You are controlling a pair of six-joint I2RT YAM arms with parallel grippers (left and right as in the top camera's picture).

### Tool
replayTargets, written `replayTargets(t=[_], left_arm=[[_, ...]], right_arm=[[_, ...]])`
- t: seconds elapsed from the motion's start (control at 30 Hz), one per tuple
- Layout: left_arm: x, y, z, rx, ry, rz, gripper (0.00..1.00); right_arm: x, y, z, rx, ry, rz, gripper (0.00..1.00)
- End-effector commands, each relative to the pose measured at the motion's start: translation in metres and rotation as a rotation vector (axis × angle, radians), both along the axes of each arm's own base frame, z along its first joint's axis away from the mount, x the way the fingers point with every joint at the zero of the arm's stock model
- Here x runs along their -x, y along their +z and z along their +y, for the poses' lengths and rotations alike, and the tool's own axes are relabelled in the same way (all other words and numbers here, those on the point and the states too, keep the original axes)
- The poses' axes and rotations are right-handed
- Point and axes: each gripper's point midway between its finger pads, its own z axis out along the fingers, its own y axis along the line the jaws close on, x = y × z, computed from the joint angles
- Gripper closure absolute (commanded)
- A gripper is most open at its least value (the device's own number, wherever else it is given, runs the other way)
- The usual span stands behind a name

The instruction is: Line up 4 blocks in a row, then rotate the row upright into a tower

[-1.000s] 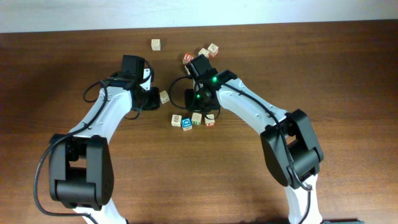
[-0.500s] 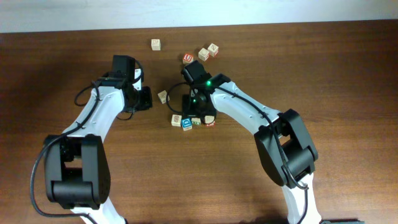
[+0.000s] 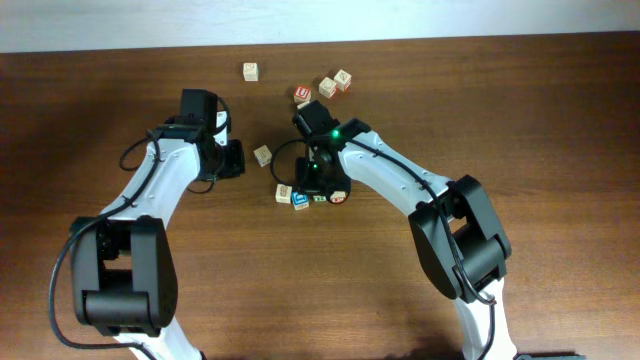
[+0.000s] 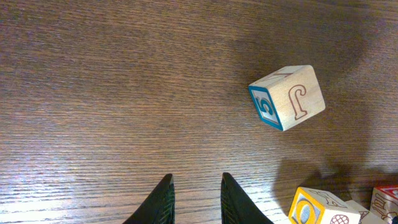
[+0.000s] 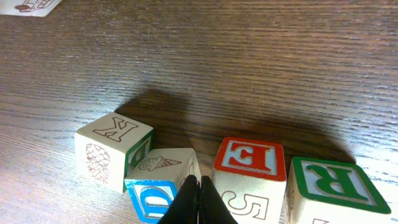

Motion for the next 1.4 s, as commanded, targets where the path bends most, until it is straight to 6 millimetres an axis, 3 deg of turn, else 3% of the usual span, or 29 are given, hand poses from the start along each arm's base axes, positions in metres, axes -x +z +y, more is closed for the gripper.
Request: replayTargets(t=[0.0,0.07,0.17,0.37,0.67,1.0,1.37], left_arm=[[-0.006,0.007,0.001,-0.002,0.012,-0.022,0.77],[-0.006,0.007,0.001,-0.002,0.012,-0.022,0.77],[-0.006,0.007,0.001,-0.002,0.012,-0.022,0.77],[-0.006,0.007,0.001,-0.002,0.012,-0.022,0.77],[-0.006,0.007,0.001,-0.002,0.012,-0.019,0.78],[-0.005,0.007,0.001,-0.002,0.012,-0.018,0.78],[-0.004,0.007,0.001,-0.002,0.012,-0.013,0.79]], right_arm=[[-0.004,0.037,0.005,-0.036,0.017,-0.070,0.96],[0.000,0.047,0.002,-0.038,0.017,-0.071,0.95],[0.010,0.044,-0.001,-0.015,0.023,-0.036,0.96],[0.038,0.040,0.013,0.015,0.104,0.001,0.96],[0.048,0.011,0.017,0.073,0.105,0.050,0.96],[0.045,-0.010,0.024,0.074,0.071,0.065,0.95],[0.027,-0.007,0.037,0.021,0.067,-0.009,0.96]])
